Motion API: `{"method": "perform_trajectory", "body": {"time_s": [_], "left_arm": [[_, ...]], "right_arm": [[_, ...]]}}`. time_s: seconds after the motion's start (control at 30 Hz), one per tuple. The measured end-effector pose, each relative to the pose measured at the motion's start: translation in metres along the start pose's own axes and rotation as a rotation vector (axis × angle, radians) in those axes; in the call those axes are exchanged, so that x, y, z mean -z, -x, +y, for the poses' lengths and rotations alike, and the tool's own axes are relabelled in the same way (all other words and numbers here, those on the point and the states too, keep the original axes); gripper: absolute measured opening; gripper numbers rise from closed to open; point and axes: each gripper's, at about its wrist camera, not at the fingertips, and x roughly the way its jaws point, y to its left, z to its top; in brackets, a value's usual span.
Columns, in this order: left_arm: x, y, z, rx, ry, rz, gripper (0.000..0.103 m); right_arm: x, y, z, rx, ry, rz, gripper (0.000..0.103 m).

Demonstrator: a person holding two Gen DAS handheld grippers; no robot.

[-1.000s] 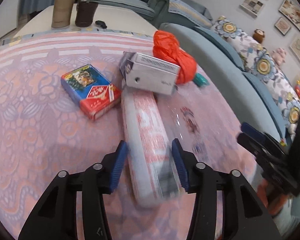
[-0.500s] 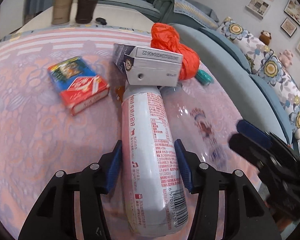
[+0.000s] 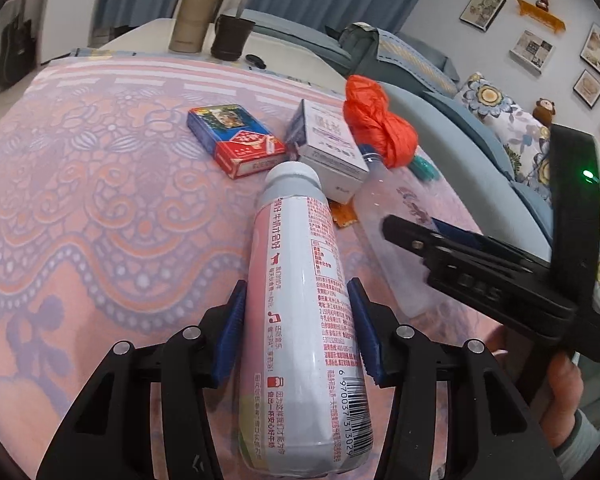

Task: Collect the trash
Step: 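Grasp the clear milk bottle with the right tool, then carry both bottles to the blue basket and open both tools over it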

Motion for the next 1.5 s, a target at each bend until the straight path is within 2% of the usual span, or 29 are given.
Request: {"method": "perform_trajectory", "body": {"time_s": [0.17, 0.43, 0.5, 0.57, 0.63, 0.73, 0.87, 0.9, 0.97, 1.0, 1.03, 1.17, 1.3, 1.5], "left_arm": [[0.001, 0.002, -0.004, 0.011, 0.007, -0.023, 0.047], [0.000, 0.011, -0.013, 0.027, 0.007, -0.059, 0.047], [0.000, 0.010, -0.020, 0.024, -0.017, -0.041, 0.047], [0.002, 0.004, -0.026, 0.017, -0.048, 0.022, 0.047], [0.007, 0.003, -0.031, -0.002, -0.069, 0.051, 0.047], [0.011, -0.003, -0.036, 0.010, -0.083, 0.103, 0.047], [0.003, -0.011, -0.040, 0.027, -0.061, 0.127, 0.063], [0.001, -0.016, -0.040, 0.032, -0.053, 0.145, 0.063], [-0.002, -0.028, -0.042, 0.003, -0.059, 0.182, 0.057], [-0.003, -0.031, -0.045, -0.030, -0.082, 0.179, 0.046], [-0.005, -0.033, -0.048, -0.047, -0.098, 0.185, 0.046], [-0.006, -0.027, -0.061, 0.023, -0.091, 0.150, 0.045], [-0.013, -0.014, -0.098, 0.100, -0.140, 0.071, 0.045], [-0.033, -0.011, -0.179, 0.205, -0.235, -0.016, 0.045]], "right_arm": [[0.000, -0.010, -0.005, -0.021, -0.015, 0.032, 0.054], [0.010, 0.013, -0.018, -0.064, -0.026, -0.032, 0.052], [0.012, 0.026, -0.025, -0.083, -0.035, -0.051, 0.052], [0.015, 0.036, -0.030, -0.069, -0.034, -0.066, 0.052], [0.020, 0.044, -0.040, -0.059, -0.038, -0.064, 0.052], [0.031, 0.049, -0.056, -0.044, -0.058, -0.042, 0.052], [0.048, 0.047, -0.072, -0.029, -0.068, -0.001, 0.052], [0.051, 0.046, -0.076, -0.032, -0.079, 0.010, 0.052], [0.057, 0.045, -0.083, -0.050, -0.105, 0.018, 0.052], [0.058, 0.046, -0.085, -0.058, -0.113, 0.017, 0.052], [0.059, 0.048, -0.089, -0.078, -0.131, 0.016, 0.052], [0.060, 0.062, -0.106, -0.129, -0.191, -0.026, 0.052], [0.057, 0.093, -0.129, -0.116, -0.243, -0.115, 0.052], [0.059, 0.138, -0.175, 0.011, -0.316, -0.230, 0.052]]}}
